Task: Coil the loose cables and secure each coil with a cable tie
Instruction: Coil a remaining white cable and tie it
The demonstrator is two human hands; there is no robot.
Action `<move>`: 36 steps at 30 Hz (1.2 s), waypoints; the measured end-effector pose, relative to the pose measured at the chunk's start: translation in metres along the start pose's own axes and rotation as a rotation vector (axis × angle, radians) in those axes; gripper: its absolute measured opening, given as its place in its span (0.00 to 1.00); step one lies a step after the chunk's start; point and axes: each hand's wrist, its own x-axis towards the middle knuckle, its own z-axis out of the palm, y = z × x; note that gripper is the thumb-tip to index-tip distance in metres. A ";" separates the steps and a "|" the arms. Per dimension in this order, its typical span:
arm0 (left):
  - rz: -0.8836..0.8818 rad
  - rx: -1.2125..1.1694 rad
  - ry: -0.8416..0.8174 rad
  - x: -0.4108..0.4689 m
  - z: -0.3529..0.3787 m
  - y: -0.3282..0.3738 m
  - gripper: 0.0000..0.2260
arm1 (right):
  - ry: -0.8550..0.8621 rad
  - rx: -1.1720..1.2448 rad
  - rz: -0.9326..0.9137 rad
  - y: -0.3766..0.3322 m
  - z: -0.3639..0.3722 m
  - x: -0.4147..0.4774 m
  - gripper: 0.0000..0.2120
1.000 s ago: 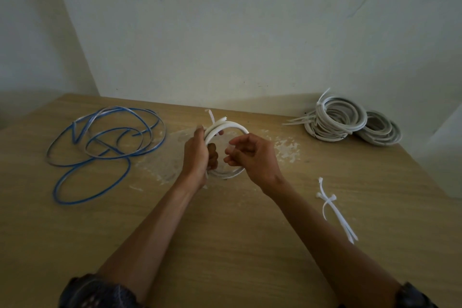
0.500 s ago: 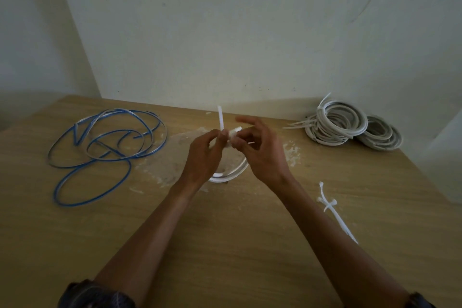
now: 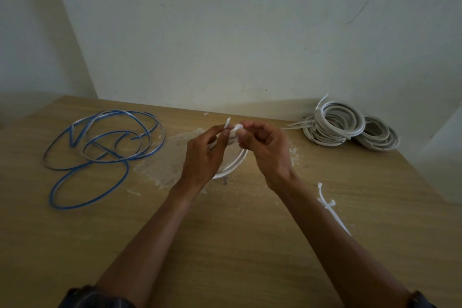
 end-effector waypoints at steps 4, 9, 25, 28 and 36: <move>-0.057 -0.027 0.073 0.000 0.001 -0.005 0.17 | -0.031 0.018 0.016 0.001 0.000 0.000 0.09; -0.003 0.020 0.034 -0.001 0.003 -0.008 0.17 | -0.022 0.002 -0.006 0.000 0.001 -0.003 0.10; 0.117 0.115 -0.027 -0.001 0.005 0.001 0.13 | -0.011 0.030 0.001 0.004 -0.004 0.003 0.07; 0.128 0.117 -0.031 -0.002 0.005 0.001 0.15 | -0.032 0.036 -0.015 0.003 -0.004 0.002 0.07; 0.143 0.143 -0.028 -0.002 0.006 0.001 0.15 | -0.020 0.063 0.008 0.005 -0.006 0.003 0.07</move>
